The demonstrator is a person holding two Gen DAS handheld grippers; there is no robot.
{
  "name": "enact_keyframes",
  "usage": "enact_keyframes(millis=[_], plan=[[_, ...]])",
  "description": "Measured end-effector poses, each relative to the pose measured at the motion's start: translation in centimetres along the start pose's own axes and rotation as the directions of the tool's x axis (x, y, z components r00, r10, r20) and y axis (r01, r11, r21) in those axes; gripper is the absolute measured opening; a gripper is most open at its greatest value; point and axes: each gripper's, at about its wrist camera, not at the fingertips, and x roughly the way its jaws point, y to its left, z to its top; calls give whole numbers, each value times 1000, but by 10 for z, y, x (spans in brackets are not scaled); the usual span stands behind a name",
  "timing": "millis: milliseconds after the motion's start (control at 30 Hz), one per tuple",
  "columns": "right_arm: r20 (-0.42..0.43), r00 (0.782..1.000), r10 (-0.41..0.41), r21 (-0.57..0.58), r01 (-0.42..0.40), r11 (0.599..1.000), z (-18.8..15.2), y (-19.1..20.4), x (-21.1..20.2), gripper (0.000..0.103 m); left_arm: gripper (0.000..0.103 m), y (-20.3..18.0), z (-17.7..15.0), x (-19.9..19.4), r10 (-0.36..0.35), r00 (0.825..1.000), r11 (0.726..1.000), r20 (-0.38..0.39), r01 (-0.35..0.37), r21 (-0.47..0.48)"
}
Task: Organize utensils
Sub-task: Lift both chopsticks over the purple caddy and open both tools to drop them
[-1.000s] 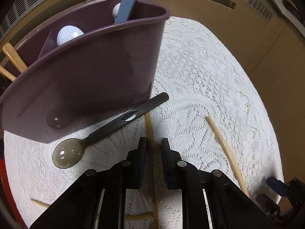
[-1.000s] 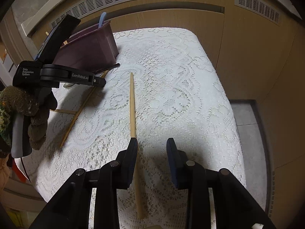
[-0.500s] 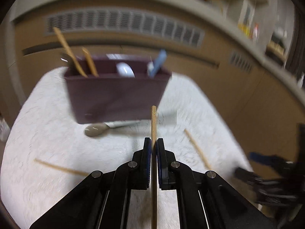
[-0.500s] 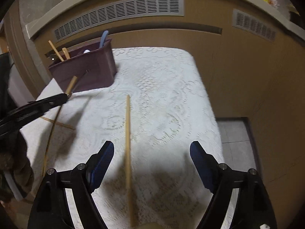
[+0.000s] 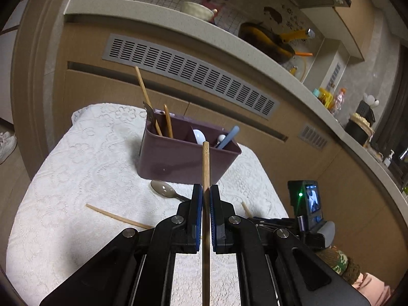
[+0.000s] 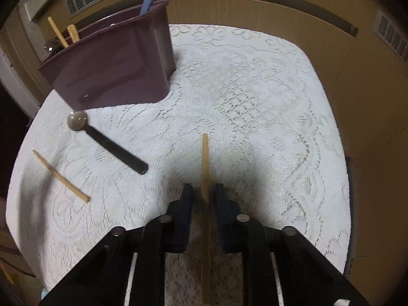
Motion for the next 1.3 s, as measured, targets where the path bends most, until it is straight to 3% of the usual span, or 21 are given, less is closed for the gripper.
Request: enact_keyframes(millis=[100,367,533,767,867,1000,1100,1200,1300], plan=[[-1,999,54,-11,-54,998,-2,5,-12,7,6,0,-1,-5,-7,1000,1000,4,7,4],[147,979,140,-74,-130,989,-15,16,-96,7,6,-20,0,-13,-11,1000,998,27,9,60],[241,951,193,-94,-175,980,-13,25,-145,7,6,-40,8,-22,-35,998,994,56,28,108],[413,879,240,-140,-199,970,9,38,-218,7,6,-63,48,-34,-88,989,983,123,66,173],[491,840,232,-170,-169,971,33,46,-250,7,6,-74,80,-43,-112,971,974,209,65,218],[596,780,189,-205,-80,976,67,60,-292,7,6,-85,130,-52,-151,917,956,369,41,291],[634,753,173,-214,-43,976,99,67,-307,7,6,-86,167,-43,-172,899,951,403,46,305],[654,740,154,-202,-24,979,127,70,-307,7,6,-75,201,-25,-175,884,963,433,63,261],[653,743,145,-197,-18,980,154,73,-297,7,6,-64,219,-6,-168,871,969,462,61,238]])
